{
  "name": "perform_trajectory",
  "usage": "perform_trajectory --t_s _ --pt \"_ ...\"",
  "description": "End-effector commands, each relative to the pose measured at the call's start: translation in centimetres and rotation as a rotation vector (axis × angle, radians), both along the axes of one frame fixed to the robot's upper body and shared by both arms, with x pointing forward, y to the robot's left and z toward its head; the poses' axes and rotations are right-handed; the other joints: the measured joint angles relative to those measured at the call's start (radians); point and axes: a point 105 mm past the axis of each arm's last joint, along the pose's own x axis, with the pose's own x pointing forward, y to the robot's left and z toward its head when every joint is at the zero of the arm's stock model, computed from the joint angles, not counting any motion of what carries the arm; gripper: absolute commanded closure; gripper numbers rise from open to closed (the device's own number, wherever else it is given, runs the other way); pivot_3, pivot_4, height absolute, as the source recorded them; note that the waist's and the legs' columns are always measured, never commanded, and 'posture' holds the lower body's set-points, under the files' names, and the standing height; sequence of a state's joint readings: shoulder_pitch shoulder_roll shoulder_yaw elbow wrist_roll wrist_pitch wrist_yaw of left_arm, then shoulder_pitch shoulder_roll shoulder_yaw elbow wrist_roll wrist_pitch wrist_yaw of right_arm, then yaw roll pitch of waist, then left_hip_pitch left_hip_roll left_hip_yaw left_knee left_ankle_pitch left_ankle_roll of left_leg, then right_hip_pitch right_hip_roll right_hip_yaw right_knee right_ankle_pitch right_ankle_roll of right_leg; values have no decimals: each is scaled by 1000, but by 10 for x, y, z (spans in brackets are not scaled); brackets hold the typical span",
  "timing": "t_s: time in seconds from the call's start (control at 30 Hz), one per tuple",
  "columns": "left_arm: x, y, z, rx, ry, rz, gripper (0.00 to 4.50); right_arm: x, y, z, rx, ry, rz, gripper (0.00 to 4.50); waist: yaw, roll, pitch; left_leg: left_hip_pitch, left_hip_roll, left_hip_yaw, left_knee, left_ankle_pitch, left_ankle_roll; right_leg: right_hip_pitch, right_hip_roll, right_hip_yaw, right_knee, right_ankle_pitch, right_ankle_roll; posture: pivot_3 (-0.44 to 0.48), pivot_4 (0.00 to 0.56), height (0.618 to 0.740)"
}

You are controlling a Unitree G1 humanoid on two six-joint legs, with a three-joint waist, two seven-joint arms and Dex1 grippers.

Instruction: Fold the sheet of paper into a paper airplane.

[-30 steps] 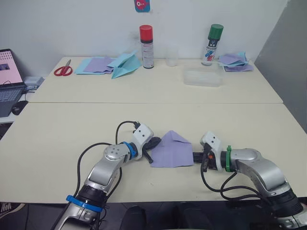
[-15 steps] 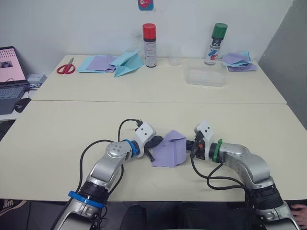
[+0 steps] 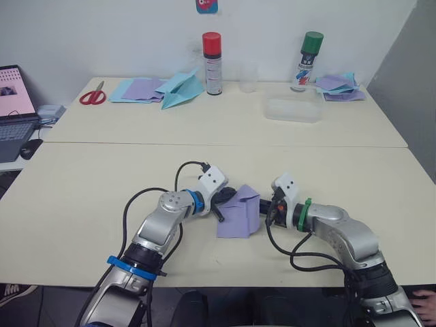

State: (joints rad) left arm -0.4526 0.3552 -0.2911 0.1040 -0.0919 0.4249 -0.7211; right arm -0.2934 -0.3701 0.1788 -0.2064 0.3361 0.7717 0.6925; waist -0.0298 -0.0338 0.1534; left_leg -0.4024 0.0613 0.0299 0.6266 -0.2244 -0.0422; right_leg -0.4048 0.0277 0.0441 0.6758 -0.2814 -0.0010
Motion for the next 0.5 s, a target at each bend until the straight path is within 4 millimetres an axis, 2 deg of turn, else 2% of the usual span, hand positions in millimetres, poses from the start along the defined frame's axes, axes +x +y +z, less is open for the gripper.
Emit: perform_trajectory --t_s 0.03,0.23,0.5 --pt "-11 -16 3 17 -14 -102 4500 2 4 14 24 -50 11 4486 0 0 0 0 0 0 0 0 0 0 0 0 0 0 0 0 150 740" --pt "-19 -24 1 29 -14 -158 4500 1 6 14 29 -48 11 4486 0 0 1 0 0 0 0 0 0 0 0 0 0 0 1 0 150 740" --pt "-25 -31 15 -79 8 -190 4500 2 6 14 28 -49 5 4486 -1 0 1 -1 0 0 0 0 0 -1 1 0 0 0 1 0 150 740"
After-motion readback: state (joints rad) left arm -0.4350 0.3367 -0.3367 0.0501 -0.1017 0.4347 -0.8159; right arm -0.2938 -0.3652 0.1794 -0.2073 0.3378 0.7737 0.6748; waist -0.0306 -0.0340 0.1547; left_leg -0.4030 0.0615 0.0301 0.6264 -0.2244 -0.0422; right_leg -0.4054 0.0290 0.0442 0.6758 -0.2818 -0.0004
